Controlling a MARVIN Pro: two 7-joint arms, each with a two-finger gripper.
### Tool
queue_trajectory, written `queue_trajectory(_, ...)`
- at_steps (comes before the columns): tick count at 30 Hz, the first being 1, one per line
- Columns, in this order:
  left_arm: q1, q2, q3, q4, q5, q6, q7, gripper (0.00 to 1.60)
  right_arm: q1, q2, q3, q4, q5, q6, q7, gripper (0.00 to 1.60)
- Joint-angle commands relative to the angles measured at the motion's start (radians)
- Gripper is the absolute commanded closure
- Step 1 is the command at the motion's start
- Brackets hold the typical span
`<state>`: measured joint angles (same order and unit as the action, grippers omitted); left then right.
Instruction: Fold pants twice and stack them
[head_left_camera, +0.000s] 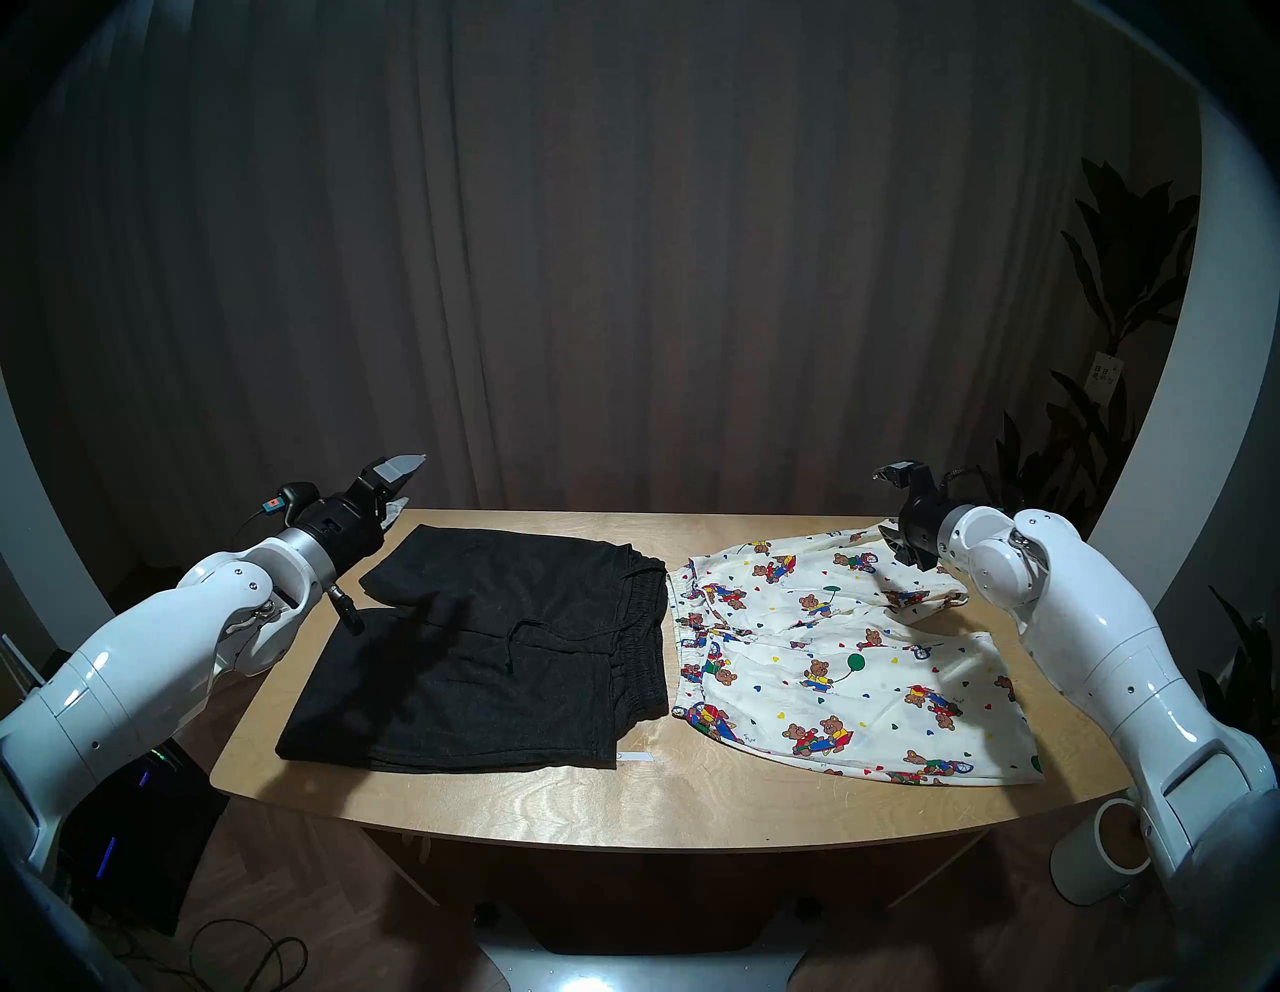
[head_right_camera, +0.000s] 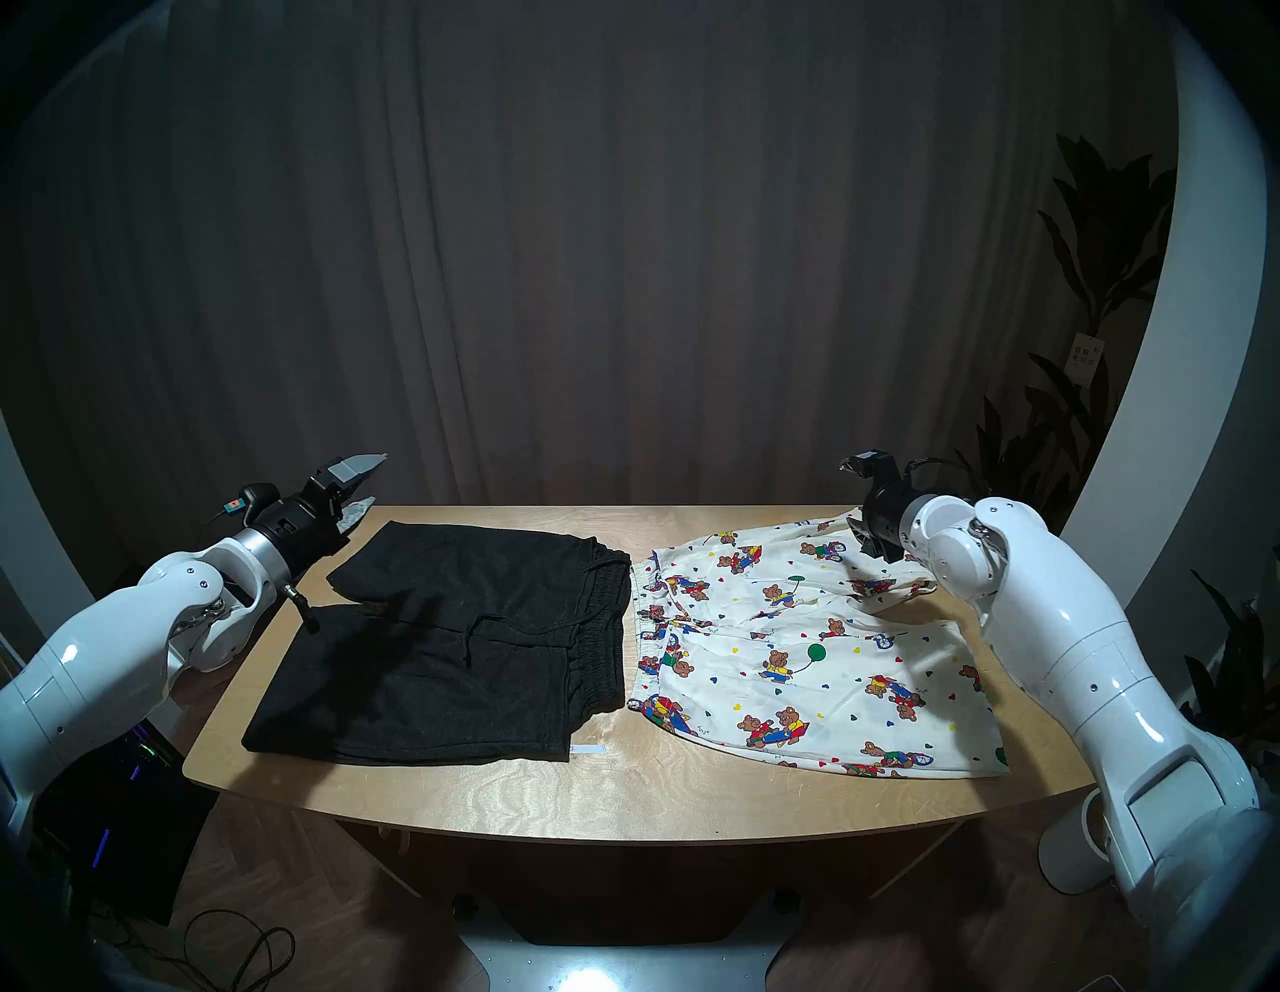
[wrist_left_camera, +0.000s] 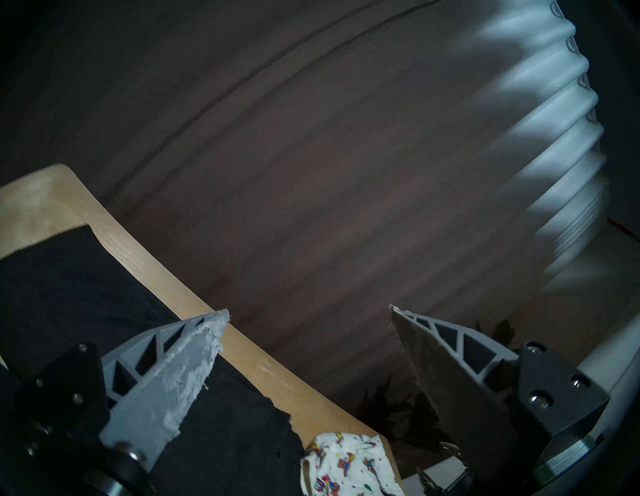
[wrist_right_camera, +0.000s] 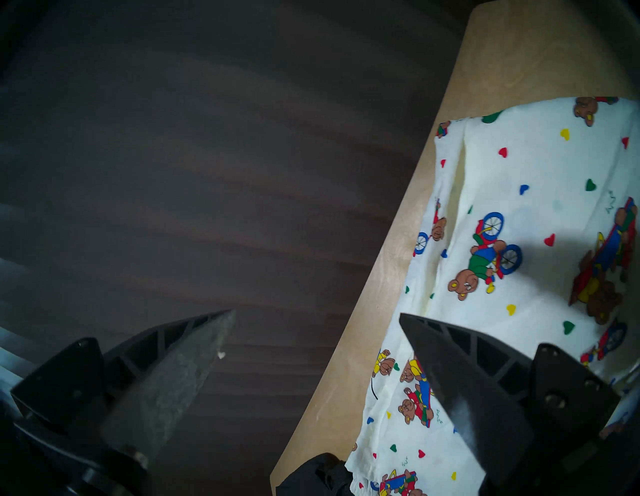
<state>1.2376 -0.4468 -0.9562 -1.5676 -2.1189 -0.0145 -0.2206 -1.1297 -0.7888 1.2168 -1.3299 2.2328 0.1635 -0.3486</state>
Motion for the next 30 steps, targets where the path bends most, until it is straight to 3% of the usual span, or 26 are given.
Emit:
queue_trajectory(1,0.036,0.028,-0.008,-0.105,-0.055,0.036,-0.032,0.0,-0.119,0.107,0.097,-0.076,0.109,0.033,0.012,0.0)
queue_trajectory(5,0.072,0.077,-0.006,-0.169,-0.131,0.109,-0.022,0.0,-0.199,0.15,0.148,-0.102,0.188,0.081,0.028,0.0)
queue_trajectory(7,0.072,0.085,-0.002,-0.175,-0.143,0.14,-0.021,0.0,-0.192,0.156,0.14,-0.093,0.193,0.088,0.029,0.0)
queue_trajectory(12,0.083,0.142,0.018,-0.199,-0.198,0.253,-0.053,0.0,-0.279,0.204,0.188,-0.129,0.251,0.151,0.063,0.0)
queue_trajectory(16,0.079,0.165,0.019,-0.193,-0.223,0.308,-0.061,0.0,-0.317,0.222,0.203,-0.155,0.266,0.162,0.087,0.0)
queue_trajectory(19,0.073,0.17,0.007,-0.166,-0.265,0.399,-0.064,0.0,-0.385,0.237,0.236,-0.201,0.254,0.144,0.158,0.0)
queue_trajectory(22,0.078,0.171,0.005,-0.162,-0.281,0.395,-0.064,0.0,-0.404,0.245,0.238,-0.221,0.227,0.117,0.188,0.0)
queue_trajectory(26,0.107,0.165,0.002,-0.169,-0.284,0.306,-0.089,0.0,-0.466,0.263,0.26,-0.261,0.179,0.072,0.249,0.0)
queue_trajectory(27,0.12,0.154,0.002,-0.179,-0.284,0.258,-0.077,0.0,-0.495,0.265,0.275,-0.277,0.168,0.049,0.271,0.0)
queue_trajectory(30,0.128,0.129,-0.007,-0.182,-0.283,0.239,-0.03,0.0,-0.512,0.265,0.286,-0.286,0.162,0.038,0.281,0.0)
